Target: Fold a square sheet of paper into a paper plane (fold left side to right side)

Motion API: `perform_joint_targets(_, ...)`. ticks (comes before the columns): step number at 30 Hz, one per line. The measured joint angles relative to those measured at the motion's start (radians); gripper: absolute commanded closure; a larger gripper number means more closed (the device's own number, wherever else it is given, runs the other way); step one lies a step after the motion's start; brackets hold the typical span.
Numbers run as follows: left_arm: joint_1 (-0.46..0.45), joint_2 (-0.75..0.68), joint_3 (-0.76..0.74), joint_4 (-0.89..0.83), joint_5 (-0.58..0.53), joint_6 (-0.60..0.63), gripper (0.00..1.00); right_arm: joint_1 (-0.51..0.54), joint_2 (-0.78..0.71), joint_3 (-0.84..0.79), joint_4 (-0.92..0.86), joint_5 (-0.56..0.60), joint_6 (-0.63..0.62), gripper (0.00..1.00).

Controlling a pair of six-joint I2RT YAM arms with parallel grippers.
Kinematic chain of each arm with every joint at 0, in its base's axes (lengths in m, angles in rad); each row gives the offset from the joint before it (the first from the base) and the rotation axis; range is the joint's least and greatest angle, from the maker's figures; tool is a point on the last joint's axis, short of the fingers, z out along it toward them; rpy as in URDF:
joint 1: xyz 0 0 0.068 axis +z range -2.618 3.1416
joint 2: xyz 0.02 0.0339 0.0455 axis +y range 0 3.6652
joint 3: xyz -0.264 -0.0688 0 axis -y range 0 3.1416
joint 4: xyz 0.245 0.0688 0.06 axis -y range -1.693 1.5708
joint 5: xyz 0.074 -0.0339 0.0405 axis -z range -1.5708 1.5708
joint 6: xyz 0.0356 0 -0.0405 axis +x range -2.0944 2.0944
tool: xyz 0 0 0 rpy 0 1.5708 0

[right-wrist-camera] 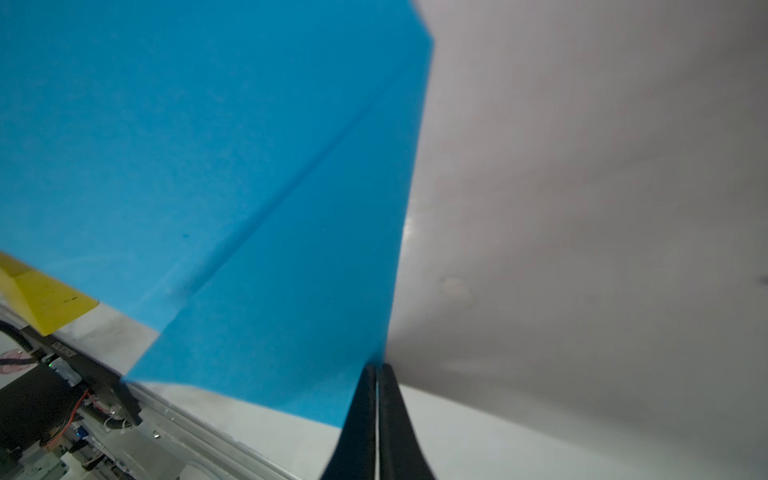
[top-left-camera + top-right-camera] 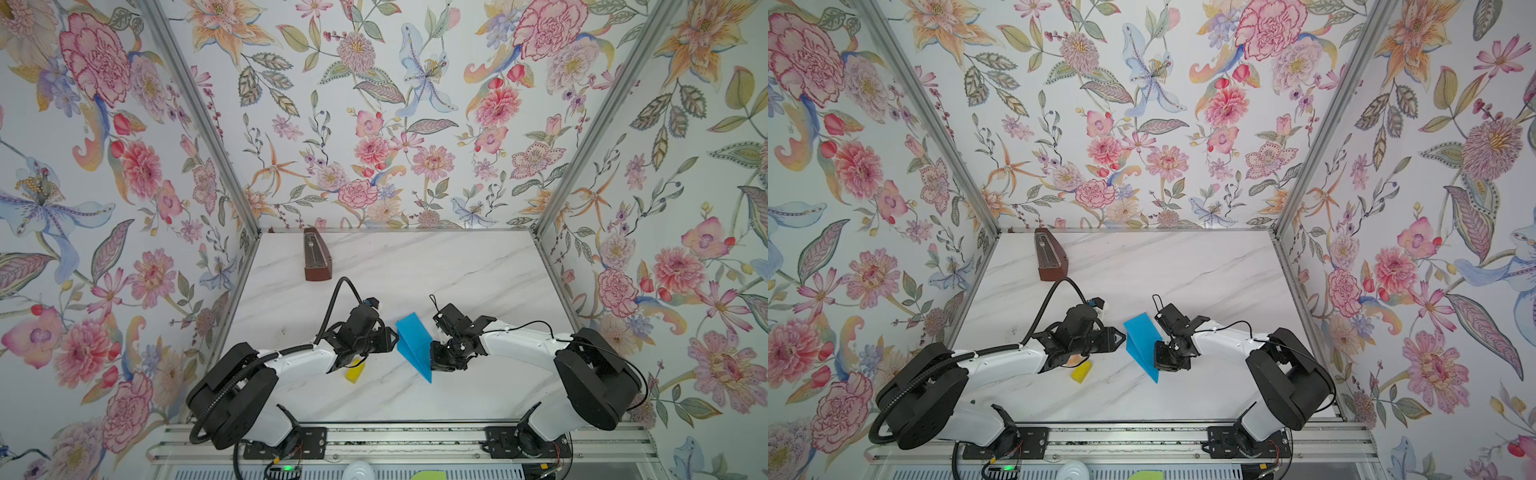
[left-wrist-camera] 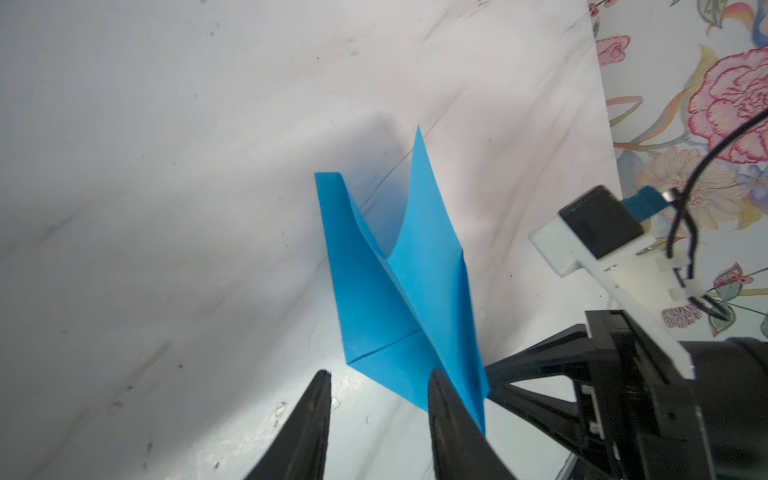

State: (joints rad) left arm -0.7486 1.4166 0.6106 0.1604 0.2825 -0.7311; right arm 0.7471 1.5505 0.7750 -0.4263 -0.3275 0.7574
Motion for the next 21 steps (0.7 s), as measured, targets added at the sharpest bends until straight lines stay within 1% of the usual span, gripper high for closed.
perform_joint_targets(3, 0.0, -0.051, -0.009, -0.001, 0.003, 0.0, 0.55, 0.04, 0.015, 0.0, 0.053, -0.023, 0.033, 0.94)
perform_joint_targets(9, -0.016, -0.06, -0.032, -0.01, 0.024, 0.0, 0.54, 0.084, 0.072, 0.005, 0.16, -0.072, 0.092, 0.94)
perform_joint_targets(15, -0.025, -0.039, -0.047, -0.013, 0.042, 0.0, 0.53, 0.101, 0.103, 0.01, 0.239, -0.102, 0.13, 0.94)
perform_joint_targets(21, -0.034, 0.003, -0.045, -0.046, 0.046, 0.001, 0.56, 0.104, 0.109, 0.01, 0.263, -0.11, 0.145, 0.94)
